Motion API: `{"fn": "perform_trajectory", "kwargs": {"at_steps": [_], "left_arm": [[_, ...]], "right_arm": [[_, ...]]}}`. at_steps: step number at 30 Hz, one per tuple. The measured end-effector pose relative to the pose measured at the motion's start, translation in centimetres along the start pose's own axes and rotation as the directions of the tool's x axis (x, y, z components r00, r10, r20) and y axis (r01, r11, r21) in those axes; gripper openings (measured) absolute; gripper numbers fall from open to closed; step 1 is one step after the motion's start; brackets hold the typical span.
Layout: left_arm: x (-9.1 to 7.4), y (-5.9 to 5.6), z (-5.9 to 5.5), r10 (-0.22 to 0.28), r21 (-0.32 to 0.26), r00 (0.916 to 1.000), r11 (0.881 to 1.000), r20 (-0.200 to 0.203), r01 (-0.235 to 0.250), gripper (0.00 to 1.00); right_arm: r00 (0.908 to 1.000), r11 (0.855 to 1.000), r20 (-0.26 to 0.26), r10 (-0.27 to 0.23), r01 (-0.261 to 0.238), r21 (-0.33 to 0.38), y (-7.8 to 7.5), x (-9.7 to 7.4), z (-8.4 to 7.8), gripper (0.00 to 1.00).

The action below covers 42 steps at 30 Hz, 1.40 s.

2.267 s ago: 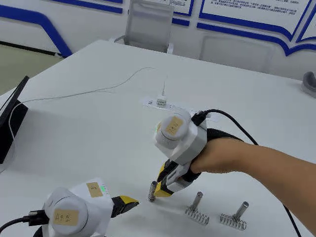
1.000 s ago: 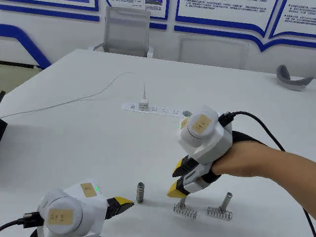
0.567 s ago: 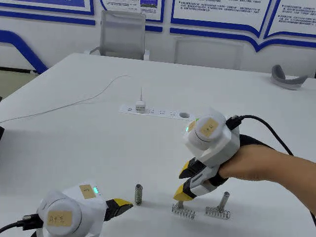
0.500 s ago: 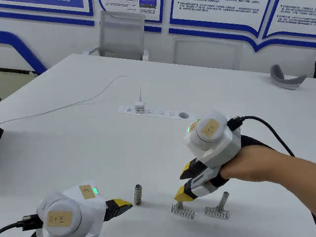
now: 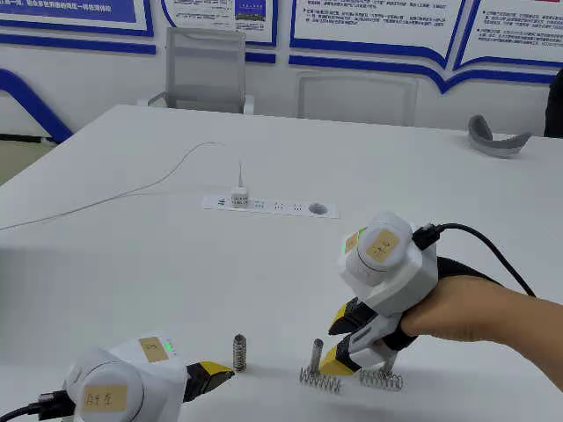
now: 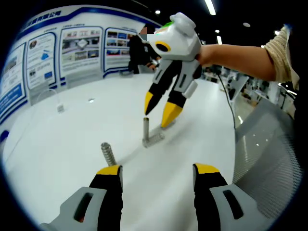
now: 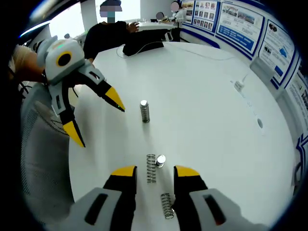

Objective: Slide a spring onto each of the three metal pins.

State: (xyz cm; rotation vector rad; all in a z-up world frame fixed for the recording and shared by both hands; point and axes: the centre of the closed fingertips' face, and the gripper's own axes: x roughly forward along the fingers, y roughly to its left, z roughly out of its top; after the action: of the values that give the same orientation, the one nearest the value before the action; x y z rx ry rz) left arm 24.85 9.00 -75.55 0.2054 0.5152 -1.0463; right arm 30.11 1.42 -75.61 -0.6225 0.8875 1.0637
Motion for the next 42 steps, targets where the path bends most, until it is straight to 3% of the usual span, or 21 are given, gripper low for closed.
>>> {"fn": "perform_trajectory", "kwargs": {"at_steps": [13,42], "left_arm": [[0.0,-0.2,-0.2,-0.002,0.0,1.0,1.0,-0.009,0.002,0.59],[0.4,-0.2,-0.7,-0.003,-0.025,0.9999,1.0,-0.016,0.003,0.57]], "right_arm": [[0.9997,0.999,-0.014,0.02,-0.02,0.028,1.1,0.9,-1.4,0.3],[0.997,0.999,-0.072,0.028,-0.026,0.029,1.0,3.5,-3.3,0.17]]}}
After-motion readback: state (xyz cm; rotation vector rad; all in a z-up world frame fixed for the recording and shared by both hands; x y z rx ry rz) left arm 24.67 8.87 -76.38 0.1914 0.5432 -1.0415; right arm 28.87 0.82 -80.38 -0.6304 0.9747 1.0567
